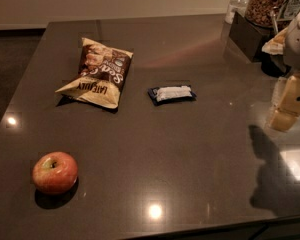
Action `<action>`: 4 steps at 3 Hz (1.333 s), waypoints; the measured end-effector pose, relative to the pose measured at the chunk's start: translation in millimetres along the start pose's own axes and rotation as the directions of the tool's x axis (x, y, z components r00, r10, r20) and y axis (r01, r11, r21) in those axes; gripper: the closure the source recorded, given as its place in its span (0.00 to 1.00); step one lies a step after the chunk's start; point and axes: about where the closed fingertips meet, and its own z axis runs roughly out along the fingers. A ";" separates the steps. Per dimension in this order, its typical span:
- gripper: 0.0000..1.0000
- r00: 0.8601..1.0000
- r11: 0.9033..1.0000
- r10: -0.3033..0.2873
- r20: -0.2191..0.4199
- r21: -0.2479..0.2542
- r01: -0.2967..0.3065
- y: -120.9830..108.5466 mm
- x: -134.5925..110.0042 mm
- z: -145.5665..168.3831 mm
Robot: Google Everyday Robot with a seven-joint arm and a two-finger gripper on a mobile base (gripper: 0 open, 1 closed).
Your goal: Move rxbar blueberry near brown chip bag
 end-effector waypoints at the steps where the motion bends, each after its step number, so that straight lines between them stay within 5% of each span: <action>1: 0.00 1.000 1.000 0.003 0.006 -0.001 -0.003 -3.6 -1.5 0.9; 4: 0.00 0.996 0.998 0.016 0.087 -0.054 -0.011 -58.6 -40.5 46.9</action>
Offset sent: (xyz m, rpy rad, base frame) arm 0.0244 0.0021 -0.0041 0.0441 0.0237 -0.0040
